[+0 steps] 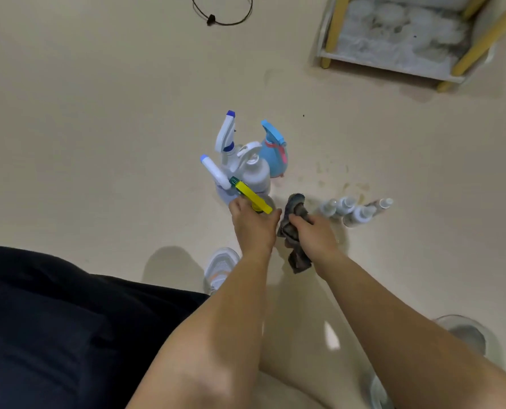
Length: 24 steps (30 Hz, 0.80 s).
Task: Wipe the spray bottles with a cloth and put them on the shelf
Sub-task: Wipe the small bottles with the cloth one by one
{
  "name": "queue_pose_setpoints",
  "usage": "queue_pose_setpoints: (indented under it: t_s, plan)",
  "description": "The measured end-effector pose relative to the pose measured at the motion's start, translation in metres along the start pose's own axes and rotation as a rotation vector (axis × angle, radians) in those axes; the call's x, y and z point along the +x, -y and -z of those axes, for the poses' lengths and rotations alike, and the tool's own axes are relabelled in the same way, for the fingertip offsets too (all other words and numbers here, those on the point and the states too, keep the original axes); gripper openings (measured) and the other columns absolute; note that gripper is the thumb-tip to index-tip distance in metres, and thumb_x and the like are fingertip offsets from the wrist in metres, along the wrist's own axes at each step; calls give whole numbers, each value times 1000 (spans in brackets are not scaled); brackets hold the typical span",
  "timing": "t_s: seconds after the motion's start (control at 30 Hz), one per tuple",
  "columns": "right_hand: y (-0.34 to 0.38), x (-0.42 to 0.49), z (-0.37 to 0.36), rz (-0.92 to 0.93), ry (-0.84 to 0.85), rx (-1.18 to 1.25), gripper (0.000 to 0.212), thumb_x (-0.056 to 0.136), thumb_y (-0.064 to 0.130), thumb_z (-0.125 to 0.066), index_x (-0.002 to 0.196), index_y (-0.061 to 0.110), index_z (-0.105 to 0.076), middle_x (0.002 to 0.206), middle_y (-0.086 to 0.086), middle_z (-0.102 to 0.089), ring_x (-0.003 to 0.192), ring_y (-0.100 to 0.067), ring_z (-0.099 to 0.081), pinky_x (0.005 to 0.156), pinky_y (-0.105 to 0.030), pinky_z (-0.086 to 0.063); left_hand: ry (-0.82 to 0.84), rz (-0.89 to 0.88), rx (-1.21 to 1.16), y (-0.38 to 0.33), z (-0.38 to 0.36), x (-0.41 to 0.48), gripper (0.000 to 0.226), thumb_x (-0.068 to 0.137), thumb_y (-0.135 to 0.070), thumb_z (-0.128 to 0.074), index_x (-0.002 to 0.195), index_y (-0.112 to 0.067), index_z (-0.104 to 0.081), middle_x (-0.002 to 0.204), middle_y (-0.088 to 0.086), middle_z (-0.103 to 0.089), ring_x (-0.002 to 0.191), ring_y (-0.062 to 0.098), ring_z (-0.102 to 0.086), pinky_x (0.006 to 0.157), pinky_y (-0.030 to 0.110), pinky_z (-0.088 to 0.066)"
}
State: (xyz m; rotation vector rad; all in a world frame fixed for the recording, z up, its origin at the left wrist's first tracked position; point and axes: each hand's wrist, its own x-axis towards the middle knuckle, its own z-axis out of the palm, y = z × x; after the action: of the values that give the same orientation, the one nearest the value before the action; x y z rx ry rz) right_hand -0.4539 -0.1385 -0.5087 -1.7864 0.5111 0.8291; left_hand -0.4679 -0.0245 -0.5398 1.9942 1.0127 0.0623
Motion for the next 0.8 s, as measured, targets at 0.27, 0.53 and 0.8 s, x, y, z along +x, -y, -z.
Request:
queue_pose_setpoints:
  t_s: [0.27,0.53,0.8]
  plan:
    - [-19,-6,12,-107,16,-31,63,94,51,-54,106,-11,-62,83,-15,-64,75,-28,-62,71,-37,-46,33,18,-29,5,4,-9,75,76,-32,-88,136,-14,-46,133,-2,-44,106,7,-44,73,5,-30]
    - [-30,-36,63,-126,22,-98,41,91,48,-59,95,8,-68,98,-12,-73,89,-31,-69,91,-44,-55,387,334,50,9,-11,-50,41,79,-47,-61,103,-14,-64,105,8,-70,96,34,-65,92,41,-55]
    - [-57,-39,110,-119,-66,55,23,97,33,-60,101,12,-65,85,-6,-69,67,-21,-62,57,-26,-49,529,-22,117,-34,-62,-38,81,81,-22,-78,151,-24,-36,146,5,-46,127,24,-54,102,40,-48]
